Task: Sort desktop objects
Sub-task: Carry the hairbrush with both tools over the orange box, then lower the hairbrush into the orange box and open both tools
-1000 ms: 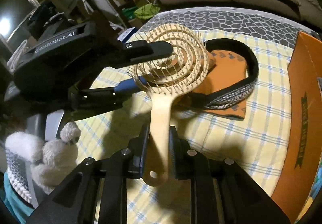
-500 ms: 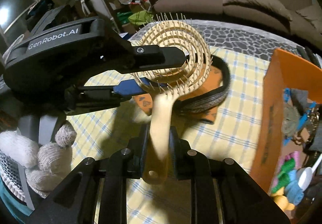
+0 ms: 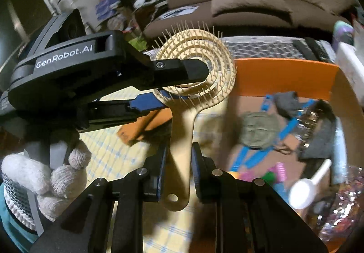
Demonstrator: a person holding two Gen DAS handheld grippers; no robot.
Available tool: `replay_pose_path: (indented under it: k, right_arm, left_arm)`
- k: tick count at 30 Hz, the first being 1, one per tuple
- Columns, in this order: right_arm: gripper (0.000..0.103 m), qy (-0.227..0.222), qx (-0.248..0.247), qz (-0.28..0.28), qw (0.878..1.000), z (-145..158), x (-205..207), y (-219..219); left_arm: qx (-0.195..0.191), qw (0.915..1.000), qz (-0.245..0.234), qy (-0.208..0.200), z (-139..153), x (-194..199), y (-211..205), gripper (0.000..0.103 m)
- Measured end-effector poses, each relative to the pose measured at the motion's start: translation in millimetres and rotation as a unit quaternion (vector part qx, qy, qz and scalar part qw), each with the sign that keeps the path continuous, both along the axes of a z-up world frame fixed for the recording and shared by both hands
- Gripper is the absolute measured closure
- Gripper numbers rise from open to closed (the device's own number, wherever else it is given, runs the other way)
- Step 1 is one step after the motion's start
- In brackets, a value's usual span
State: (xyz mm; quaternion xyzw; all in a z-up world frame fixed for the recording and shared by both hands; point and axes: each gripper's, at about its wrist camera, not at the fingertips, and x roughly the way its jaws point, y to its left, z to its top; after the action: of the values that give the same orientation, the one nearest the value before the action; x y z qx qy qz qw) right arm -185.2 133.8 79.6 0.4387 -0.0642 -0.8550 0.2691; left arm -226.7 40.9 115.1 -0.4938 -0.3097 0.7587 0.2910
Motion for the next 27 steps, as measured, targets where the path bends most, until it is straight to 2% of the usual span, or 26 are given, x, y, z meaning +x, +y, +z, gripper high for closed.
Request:
replay_pose_path:
  k: [6, 12, 18, 23, 27]
  right_arm:
    - [0.083, -0.01, -0.001, -0.044, 0.999, -7.5, -11.1, 39.5]
    - [0.083, -0.03, 0.037, -0.071, 0.996, -21.3, -29.2, 50.7]
    - [0.083, -0.059, 0.054, -0.086, 0.993, -41.6, -41.6, 52.4]
    - [0.084, -0.066, 0.088, -0.094, 0.989, -52.3, -42.4, 51.6]
    - [0.084, -0.073, 0.089, -0.104, 0.988, -59.7, -44.1, 57.6]
  left_arm:
    - [-0.038, 0.9988, -0.031, 0.001, -0.6, -6.1, 47.5, 0.064]
    - [-0.077, 0.996, -0.046, 0.001, -9.8, -17.9, 74.7, 0.064]
    - [-0.11, 0.9927, -0.047, -0.015, -33.5, -22.9, 82.4, 0.064]
    - [-0.122, 0.9915, -0.044, -0.004, -34.7, -18.8, 83.0, 0.064]
    - [-0.123, 0.9916, -0.037, -0.008, -34.6, -18.1, 77.2, 0.064]
